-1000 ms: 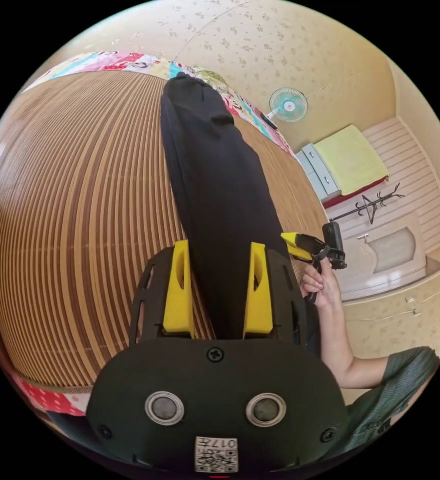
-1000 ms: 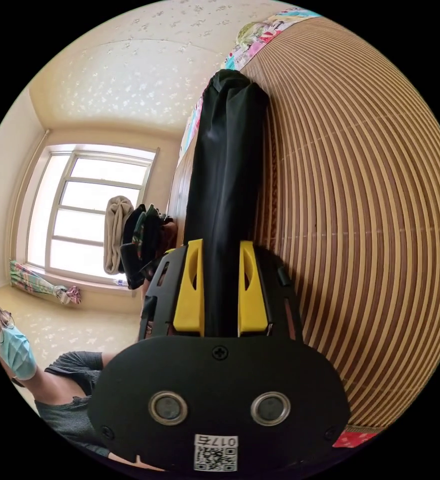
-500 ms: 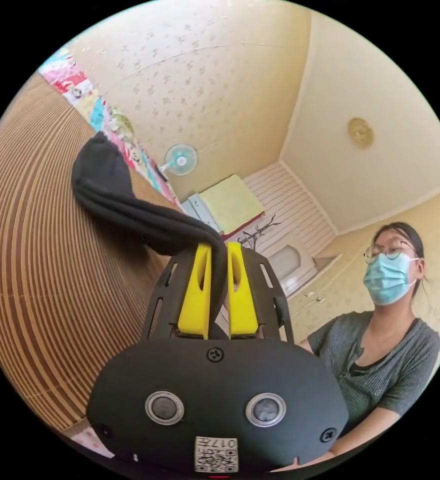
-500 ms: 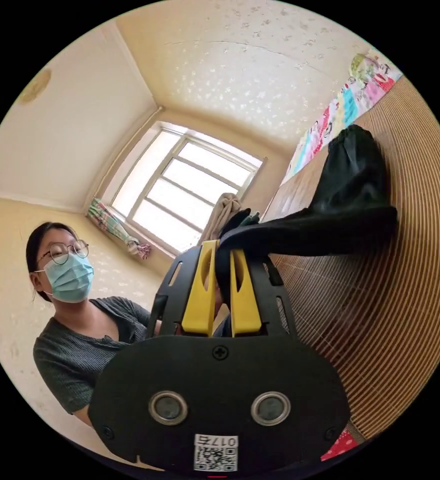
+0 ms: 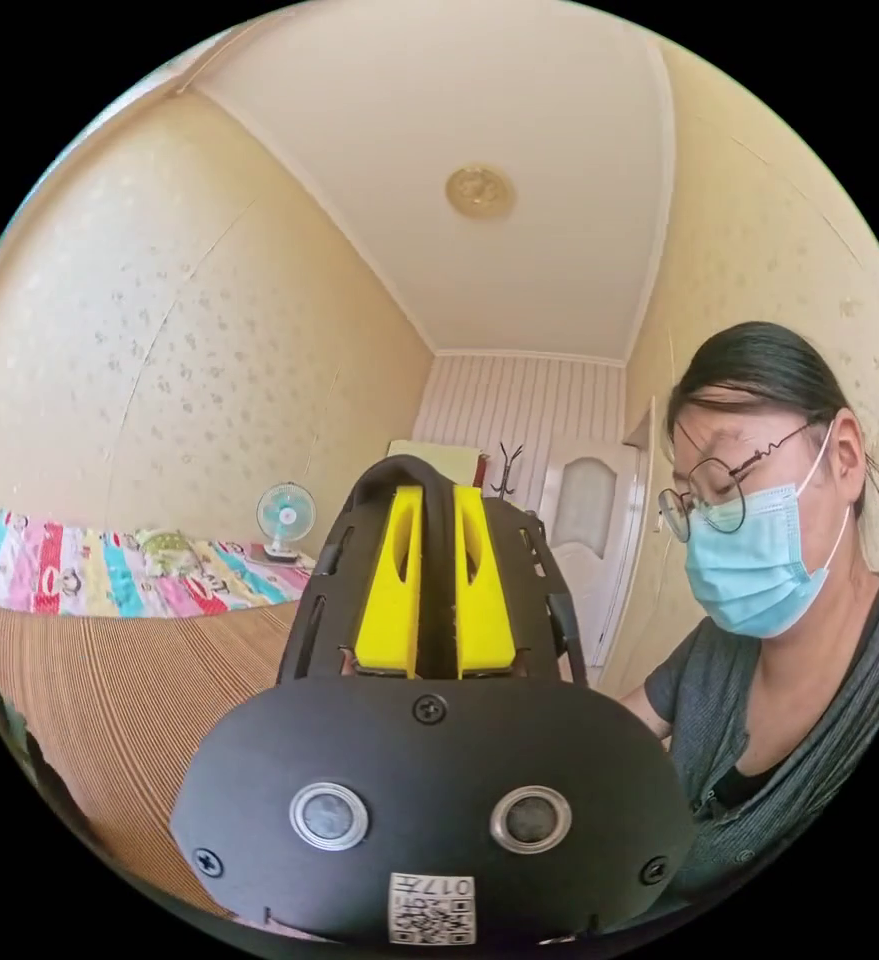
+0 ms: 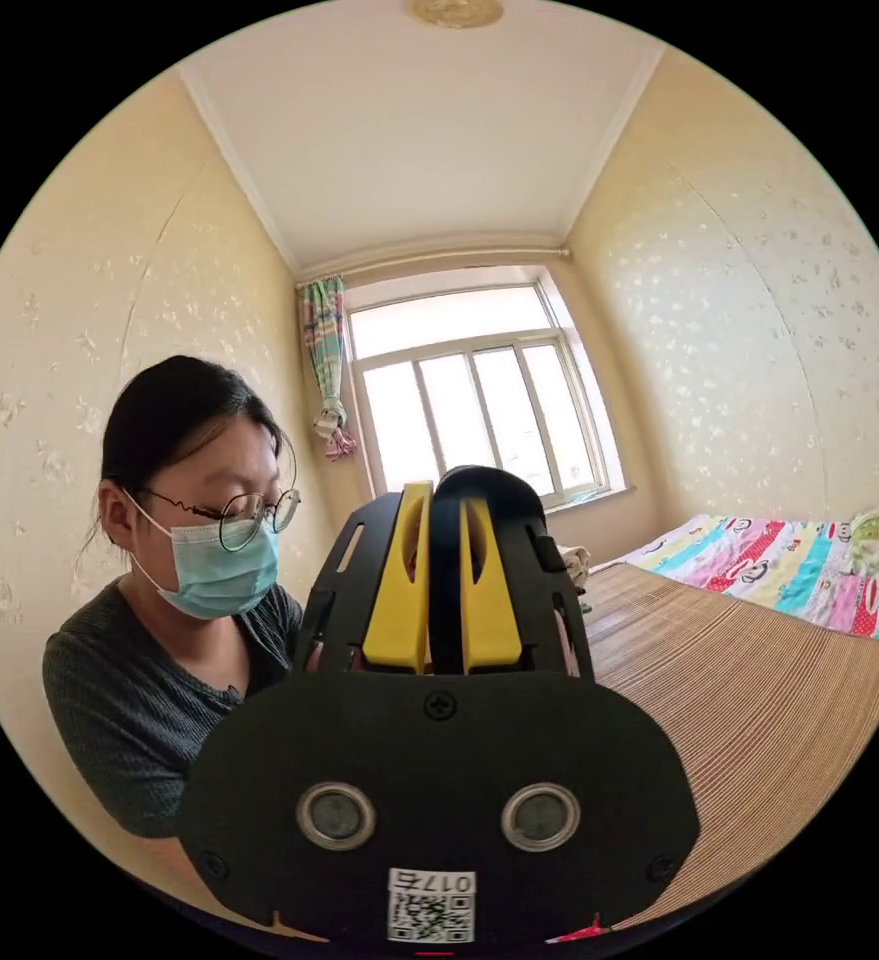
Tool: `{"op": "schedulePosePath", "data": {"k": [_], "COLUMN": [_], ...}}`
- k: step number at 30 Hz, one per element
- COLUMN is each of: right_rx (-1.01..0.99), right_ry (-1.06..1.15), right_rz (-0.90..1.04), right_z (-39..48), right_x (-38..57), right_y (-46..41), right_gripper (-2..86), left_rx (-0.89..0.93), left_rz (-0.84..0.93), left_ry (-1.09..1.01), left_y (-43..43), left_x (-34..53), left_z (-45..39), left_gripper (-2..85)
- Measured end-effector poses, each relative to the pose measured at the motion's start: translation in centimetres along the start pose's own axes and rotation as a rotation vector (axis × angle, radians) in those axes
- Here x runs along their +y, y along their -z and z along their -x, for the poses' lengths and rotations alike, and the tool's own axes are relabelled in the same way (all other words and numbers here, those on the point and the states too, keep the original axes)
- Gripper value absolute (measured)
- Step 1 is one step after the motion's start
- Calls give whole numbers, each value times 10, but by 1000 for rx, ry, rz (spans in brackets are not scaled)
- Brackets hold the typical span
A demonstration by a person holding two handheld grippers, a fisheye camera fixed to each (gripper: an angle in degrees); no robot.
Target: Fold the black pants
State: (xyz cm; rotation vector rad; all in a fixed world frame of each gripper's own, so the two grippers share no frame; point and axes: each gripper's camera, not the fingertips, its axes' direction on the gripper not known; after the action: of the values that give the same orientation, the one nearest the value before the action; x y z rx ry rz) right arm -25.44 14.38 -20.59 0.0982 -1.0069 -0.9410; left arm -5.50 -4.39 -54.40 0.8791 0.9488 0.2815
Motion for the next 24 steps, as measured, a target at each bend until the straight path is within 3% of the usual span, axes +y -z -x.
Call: {"op": "schedulePosePath", "data": {"k": [7, 13, 17, 22, 24], "right_rx": [82, 240, 393, 377, 363], "right_ry": [-174, -421, -294, -471, -560], "right_rz": [-54, 46, 157, 369, 465], "right_z": [-5, -136, -220, -280, -280], "right_x": [-51, -37, -1, 95, 172], "right_y": [-19, -71, -129, -164, -172], "right_gripper": [2, 2, 2, 2, 4], "left_rx": [-62, -179, -305, -359, -307], "left_rz": [66, 231, 286, 550, 659], "left_ry": [111, 368, 312, 304, 403], "left_y": [-37, -98, -116, -124, -115], "left_x": [-36, 13, 75, 201, 278], "left_z": [24, 150, 198, 208, 202], "left_gripper": [52, 52, 51, 52, 51]}}
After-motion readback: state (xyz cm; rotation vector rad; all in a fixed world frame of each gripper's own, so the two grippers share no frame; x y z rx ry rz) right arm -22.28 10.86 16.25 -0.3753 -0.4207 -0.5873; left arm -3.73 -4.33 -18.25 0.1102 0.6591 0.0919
